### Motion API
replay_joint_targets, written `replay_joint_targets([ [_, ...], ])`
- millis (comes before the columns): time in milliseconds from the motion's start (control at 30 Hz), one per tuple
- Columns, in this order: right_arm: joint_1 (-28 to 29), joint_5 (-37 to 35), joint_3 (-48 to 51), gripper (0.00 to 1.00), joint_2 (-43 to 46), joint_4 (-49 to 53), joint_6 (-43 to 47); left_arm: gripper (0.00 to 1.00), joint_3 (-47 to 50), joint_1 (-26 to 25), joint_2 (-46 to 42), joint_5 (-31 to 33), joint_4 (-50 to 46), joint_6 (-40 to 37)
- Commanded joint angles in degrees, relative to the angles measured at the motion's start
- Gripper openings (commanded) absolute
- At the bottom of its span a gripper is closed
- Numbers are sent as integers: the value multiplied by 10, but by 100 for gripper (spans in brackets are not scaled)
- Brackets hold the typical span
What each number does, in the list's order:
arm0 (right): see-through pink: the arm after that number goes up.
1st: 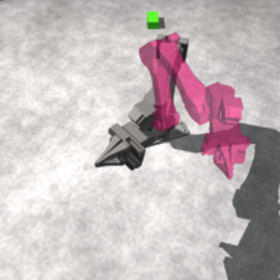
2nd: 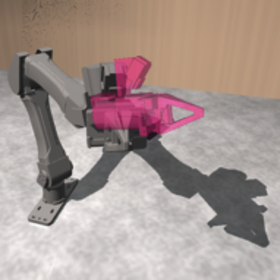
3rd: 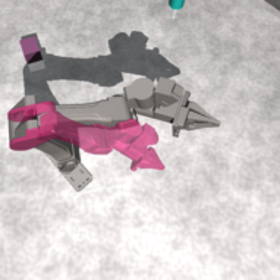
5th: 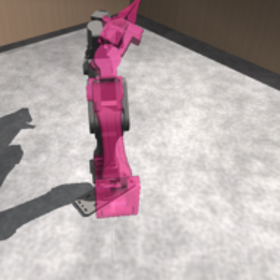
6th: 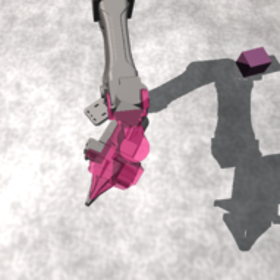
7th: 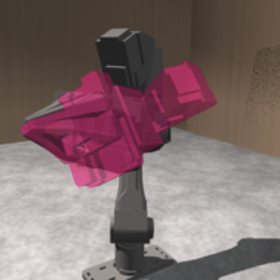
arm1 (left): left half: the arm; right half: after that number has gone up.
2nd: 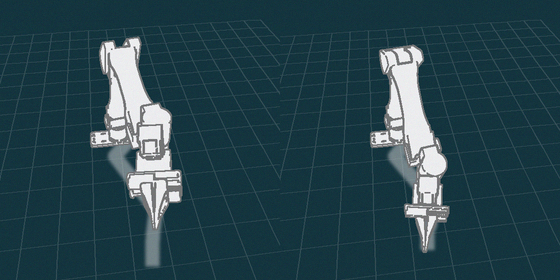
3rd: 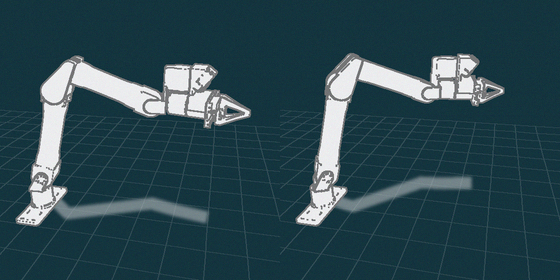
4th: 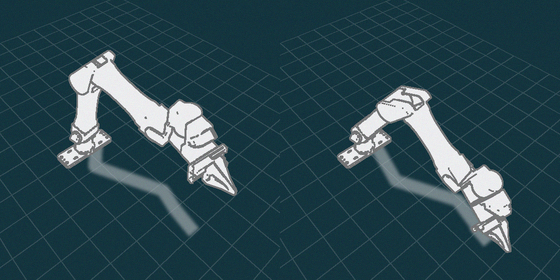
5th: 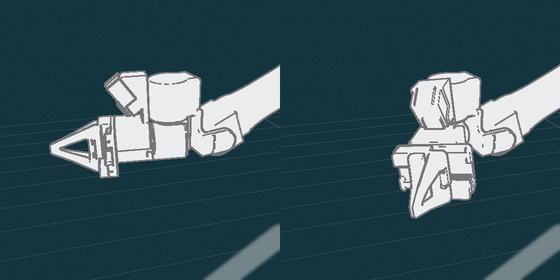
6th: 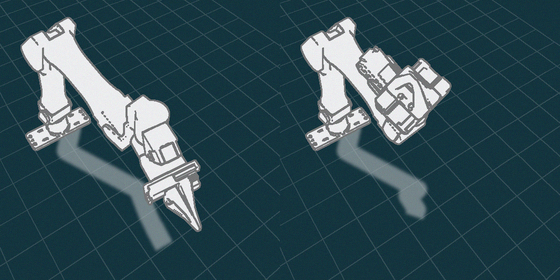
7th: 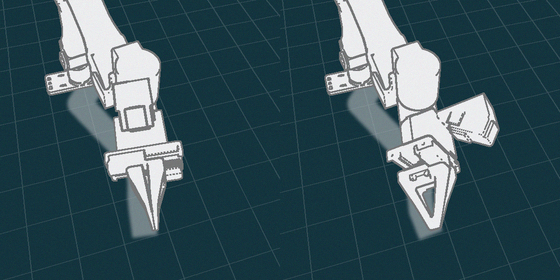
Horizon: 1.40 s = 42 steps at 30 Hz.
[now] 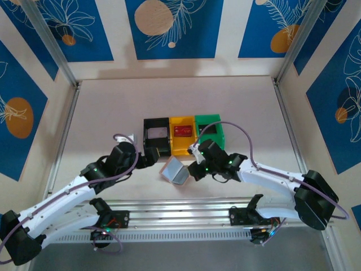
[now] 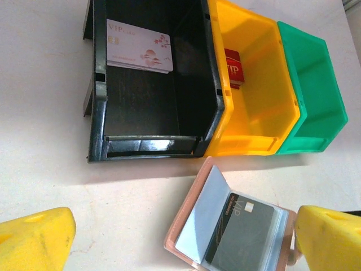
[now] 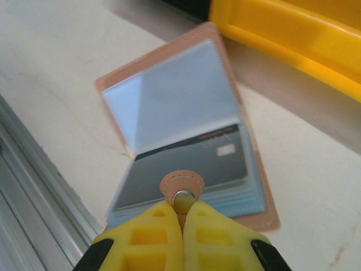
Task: Take the credit cards out of the card holder
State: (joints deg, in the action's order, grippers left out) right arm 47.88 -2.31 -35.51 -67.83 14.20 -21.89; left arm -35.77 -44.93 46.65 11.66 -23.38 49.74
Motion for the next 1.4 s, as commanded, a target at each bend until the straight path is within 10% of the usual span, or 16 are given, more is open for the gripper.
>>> replay_joint_targets([
  [0,-35,43,28,0,20,-24,-50,100,6,-6,-8,6,0,13],
  [433,-135,78,65,0,29,-30,-93,100,26,-6,-7,-10,18,27],
  [1367,-110,12,-49,0,-142,-62,-18,100,67,-26,-8,-19,41,54],
])
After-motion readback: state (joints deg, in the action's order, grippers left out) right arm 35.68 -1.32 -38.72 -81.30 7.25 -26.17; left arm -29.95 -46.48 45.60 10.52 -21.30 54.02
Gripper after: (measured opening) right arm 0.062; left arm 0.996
